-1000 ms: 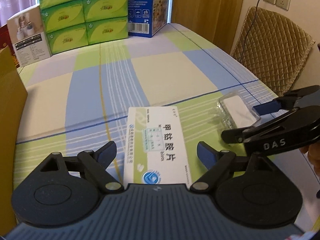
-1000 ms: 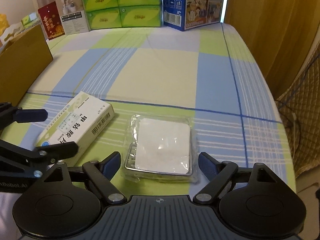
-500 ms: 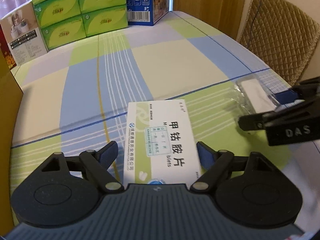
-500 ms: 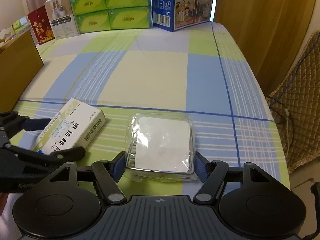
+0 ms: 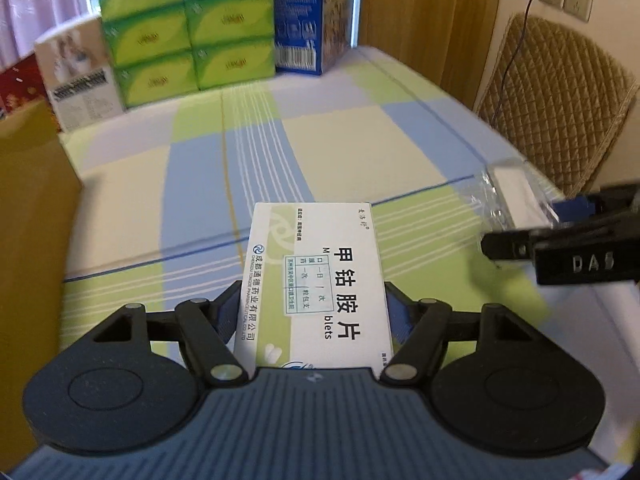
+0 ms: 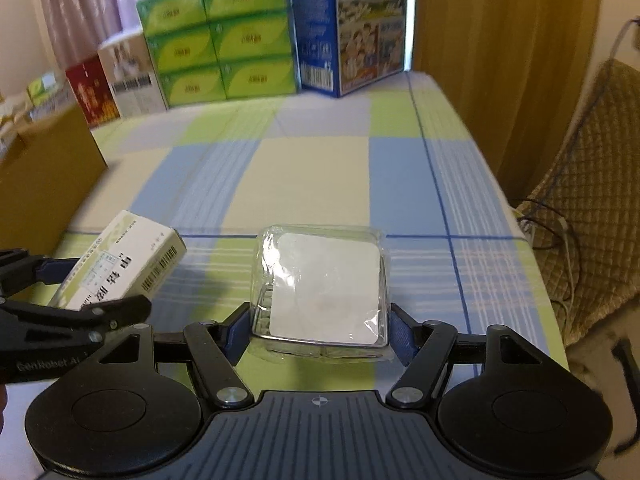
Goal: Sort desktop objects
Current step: 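Carry the medicine box and plastic box over the cardboard box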
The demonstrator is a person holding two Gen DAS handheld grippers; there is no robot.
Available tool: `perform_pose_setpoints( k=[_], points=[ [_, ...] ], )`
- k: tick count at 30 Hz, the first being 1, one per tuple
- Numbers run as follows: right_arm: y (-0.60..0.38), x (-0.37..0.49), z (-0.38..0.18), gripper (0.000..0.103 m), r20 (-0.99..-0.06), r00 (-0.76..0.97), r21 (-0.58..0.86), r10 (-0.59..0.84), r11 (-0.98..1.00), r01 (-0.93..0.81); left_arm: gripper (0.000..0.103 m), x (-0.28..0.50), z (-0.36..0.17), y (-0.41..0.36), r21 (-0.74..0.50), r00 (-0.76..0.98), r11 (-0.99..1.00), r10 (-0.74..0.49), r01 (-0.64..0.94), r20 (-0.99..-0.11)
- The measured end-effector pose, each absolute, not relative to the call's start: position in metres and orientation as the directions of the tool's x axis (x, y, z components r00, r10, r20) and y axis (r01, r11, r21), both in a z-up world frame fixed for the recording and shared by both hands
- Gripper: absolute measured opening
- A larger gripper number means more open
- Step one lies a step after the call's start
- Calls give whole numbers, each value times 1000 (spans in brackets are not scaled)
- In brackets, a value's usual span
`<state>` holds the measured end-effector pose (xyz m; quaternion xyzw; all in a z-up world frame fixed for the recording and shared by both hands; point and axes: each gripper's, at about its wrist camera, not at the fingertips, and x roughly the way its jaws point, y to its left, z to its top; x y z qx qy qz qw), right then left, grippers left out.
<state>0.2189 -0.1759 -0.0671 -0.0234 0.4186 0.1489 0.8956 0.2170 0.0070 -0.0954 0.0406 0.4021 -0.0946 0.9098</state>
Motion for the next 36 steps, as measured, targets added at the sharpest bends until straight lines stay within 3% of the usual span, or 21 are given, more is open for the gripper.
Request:
perform_pose_setpoints(
  k=[8, 16, 36],
  points=[
    [-162, 132, -23, 66, -717, 632, 161, 293, 952, -259, 67, 149, -29, 31, -8, 698, 989, -112, 150, -707],
    [-113, 62, 21, 66, -674, 638, 135, 372, 911, -389, 67, 77, 20, 68, 7, 735, 996, -57, 84, -675],
    [41, 2, 47, 66, -616, 555, 70, 558, 741, -667, 67, -31, 47, 203, 24, 737, 983, 153, -183, -658]
  ],
)
